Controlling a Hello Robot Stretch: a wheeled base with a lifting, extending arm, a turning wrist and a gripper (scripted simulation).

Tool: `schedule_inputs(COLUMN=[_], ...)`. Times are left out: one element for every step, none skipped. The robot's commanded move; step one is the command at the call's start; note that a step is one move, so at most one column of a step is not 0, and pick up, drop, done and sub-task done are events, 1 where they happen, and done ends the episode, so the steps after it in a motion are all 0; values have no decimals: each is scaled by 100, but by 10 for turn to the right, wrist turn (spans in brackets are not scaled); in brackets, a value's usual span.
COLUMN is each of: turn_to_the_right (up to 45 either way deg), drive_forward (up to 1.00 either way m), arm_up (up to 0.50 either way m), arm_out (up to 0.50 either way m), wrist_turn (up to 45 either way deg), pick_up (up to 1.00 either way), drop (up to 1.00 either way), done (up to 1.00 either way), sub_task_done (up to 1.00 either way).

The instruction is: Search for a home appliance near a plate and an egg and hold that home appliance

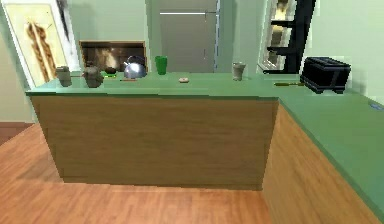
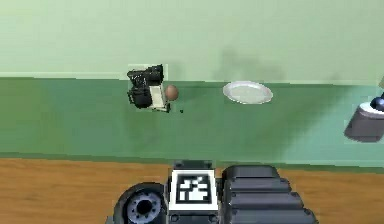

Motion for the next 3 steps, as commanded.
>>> schedule_inputs(turn_to_the_right=[0,0,0], drive_forward=[0,0,0], arm_up=[0,0,0], arm_out=[44,0,0], wrist_turn=[0,450,450], pick_up=[0,0,0], drop=[0,0,0], done=[0,0,0], sub_task_done=[0,0,0])
